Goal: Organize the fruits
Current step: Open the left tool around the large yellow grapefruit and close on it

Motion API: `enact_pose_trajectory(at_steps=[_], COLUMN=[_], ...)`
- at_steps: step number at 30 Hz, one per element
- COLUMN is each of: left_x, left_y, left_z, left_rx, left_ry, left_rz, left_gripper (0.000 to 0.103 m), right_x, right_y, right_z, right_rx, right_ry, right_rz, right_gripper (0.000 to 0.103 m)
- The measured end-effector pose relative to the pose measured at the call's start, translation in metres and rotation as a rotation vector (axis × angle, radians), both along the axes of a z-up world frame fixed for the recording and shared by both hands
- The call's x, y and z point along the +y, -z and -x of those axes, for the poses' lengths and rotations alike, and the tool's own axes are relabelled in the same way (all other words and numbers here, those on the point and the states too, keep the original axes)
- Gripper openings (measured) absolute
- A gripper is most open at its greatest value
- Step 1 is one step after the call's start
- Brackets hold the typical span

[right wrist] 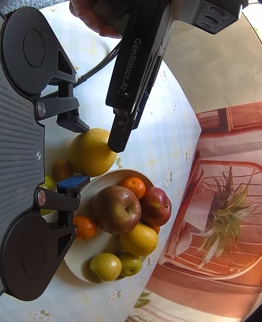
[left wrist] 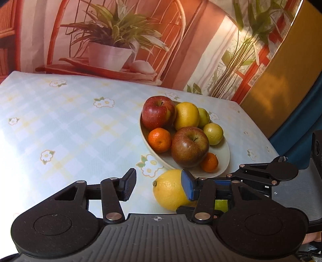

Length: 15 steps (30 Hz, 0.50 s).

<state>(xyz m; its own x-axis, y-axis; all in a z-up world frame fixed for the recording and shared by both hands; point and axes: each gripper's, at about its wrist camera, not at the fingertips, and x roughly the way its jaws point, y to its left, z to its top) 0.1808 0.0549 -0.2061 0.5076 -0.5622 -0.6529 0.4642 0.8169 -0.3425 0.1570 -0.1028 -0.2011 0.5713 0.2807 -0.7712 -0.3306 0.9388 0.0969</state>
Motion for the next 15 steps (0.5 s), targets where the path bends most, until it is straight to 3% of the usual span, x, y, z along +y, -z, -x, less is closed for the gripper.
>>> enact_pose_trajectory(at_steps=[7,15], left_x=[-0.003,-0.009], left_y=[0.008,0.015], left_z=[0.003,0.008], left_rx=[0.028,0.030], left_ry=[0.011,0.020], left_rz=[0.084,0.110], left_gripper=[0.050,0.048], right_x=[-0.008,-0.010], right_y=[0.002,0.003], right_z=[0.004,0.004], right_rx=[0.006,0.005], right_ry=[0.036,0.051], right_rz=[-0.044,-0.066], right_gripper=[0.043,0.043])
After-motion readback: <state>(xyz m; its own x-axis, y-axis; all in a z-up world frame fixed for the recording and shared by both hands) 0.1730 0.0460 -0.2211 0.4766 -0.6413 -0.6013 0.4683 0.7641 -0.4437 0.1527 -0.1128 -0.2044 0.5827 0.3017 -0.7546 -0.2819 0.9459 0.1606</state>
